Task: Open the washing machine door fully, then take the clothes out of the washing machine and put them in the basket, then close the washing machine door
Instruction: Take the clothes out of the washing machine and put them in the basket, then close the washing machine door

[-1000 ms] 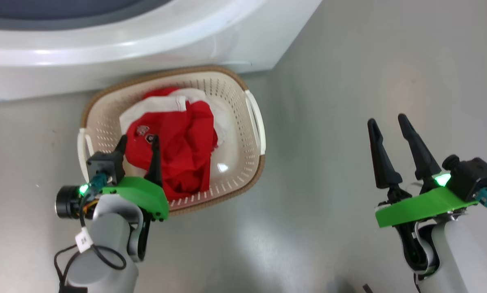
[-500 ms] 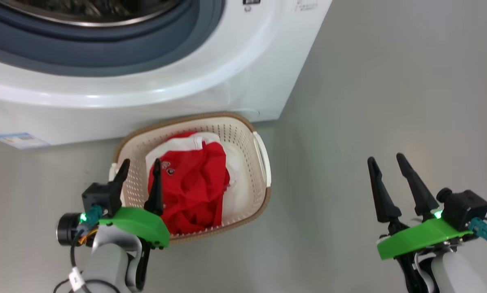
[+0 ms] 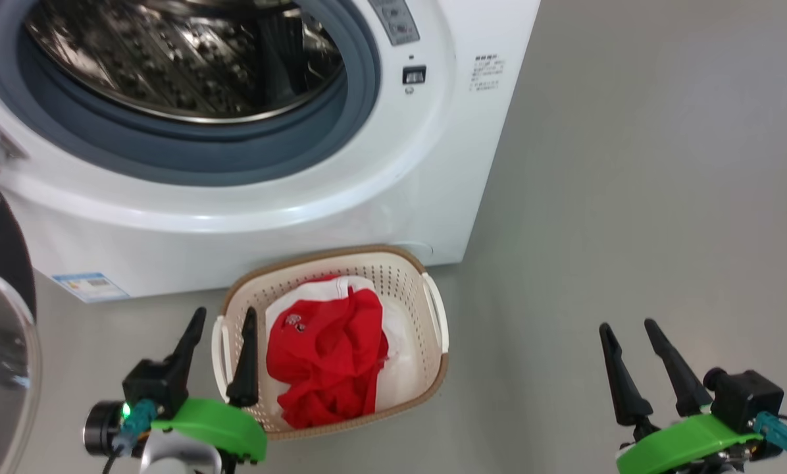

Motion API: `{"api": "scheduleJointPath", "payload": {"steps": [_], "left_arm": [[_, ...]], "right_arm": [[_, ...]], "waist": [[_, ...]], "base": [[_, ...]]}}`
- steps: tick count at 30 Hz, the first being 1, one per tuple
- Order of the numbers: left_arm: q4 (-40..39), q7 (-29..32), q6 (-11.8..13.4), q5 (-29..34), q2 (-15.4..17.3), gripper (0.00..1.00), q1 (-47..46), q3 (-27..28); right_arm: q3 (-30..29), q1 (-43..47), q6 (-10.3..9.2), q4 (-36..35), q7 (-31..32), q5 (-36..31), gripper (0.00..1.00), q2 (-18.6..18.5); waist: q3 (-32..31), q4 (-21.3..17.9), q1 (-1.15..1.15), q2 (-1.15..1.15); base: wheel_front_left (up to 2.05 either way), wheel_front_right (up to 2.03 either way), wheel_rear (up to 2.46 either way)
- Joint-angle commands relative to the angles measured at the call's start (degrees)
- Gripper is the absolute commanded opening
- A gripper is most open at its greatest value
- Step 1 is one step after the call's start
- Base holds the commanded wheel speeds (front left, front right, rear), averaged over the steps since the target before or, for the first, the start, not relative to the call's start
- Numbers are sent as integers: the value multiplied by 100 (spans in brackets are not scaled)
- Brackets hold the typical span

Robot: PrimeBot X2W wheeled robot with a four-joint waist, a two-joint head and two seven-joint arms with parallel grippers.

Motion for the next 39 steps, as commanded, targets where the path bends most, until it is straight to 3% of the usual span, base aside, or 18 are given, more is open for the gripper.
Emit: {"api": "scheduleJointPath", "payload": {"steps": [1, 13, 28, 39], "left_arm": [[-228, -29, -46, 58, 104, 100, 130, 221], [-1105, -29, -70, 121, 104, 100, 1142, 518], [-1863, -29, 17, 130, 104, 100, 1975, 698], [-1947, -29, 122, 55, 104, 100, 2021, 656]], "right_arm": [[83, 92, 42, -118, -37, -81, 100, -29], [-85, 729, 42, -175, -37, -171, 100, 16], [-196, 950, 42, -260, -37, -187, 100, 28], [-238, 917, 42, -270, -37, -193, 100, 37]], "waist": [[-324, 79, 0, 0], [-907, 148, 0, 0], [-1015, 166, 0, 0], [-964, 181, 0, 0]], "base": [[0, 0, 0], [0, 0, 0], [0, 0, 0], [0, 0, 0]]}}
